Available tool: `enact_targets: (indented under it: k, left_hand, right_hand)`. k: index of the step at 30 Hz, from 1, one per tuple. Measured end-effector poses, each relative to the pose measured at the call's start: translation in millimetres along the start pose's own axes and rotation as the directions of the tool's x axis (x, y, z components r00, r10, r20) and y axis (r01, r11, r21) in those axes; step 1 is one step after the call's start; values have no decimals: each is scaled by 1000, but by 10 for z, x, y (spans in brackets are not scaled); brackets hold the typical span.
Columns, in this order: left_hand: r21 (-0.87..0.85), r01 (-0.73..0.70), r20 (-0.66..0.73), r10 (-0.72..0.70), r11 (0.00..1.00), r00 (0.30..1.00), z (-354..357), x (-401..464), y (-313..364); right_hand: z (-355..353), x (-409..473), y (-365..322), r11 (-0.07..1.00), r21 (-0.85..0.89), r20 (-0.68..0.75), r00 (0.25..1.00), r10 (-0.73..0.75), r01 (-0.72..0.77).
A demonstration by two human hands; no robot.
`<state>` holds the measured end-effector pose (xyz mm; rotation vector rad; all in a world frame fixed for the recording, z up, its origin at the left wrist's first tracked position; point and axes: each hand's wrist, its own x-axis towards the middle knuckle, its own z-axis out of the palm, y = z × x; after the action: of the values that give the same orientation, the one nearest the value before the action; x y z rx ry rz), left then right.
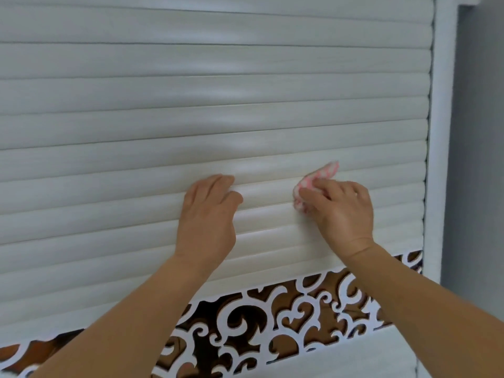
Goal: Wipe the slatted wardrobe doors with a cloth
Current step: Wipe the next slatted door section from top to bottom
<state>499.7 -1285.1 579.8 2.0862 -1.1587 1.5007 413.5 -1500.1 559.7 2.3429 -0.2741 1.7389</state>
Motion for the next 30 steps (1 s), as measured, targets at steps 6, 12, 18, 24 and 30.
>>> enact_targets:
  k: [6, 12, 18, 24, 30]
  left_hand:
    - [-49, 102, -48, -104, 994, 993, -113, -44, -35]
    - [4, 114, -42, -114, 993, 993, -241, -99, -110]
    - [59, 25, -3, -25, 998, 1000, -255, -160, -165]
    - [89, -133, 49, 129, 987, 990, -100, -56, 36]
    - [54, -228, 93, 222, 972, 971, 121, 61, 250]
  right_hand:
    - [-97, 5, 120, 977, 86, 50, 981, 190, -193]
    - [-67, 50, -525, 980, 193, -61, 996, 60, -47]
    - [53, 99, -1017, 977, 209, -12, 999, 52, -48]
    - [89, 78, -733, 967, 171, 15, 982, 187, -187]
    - [-7, 74, -73, 917, 93, 170, 914, 369, -387]
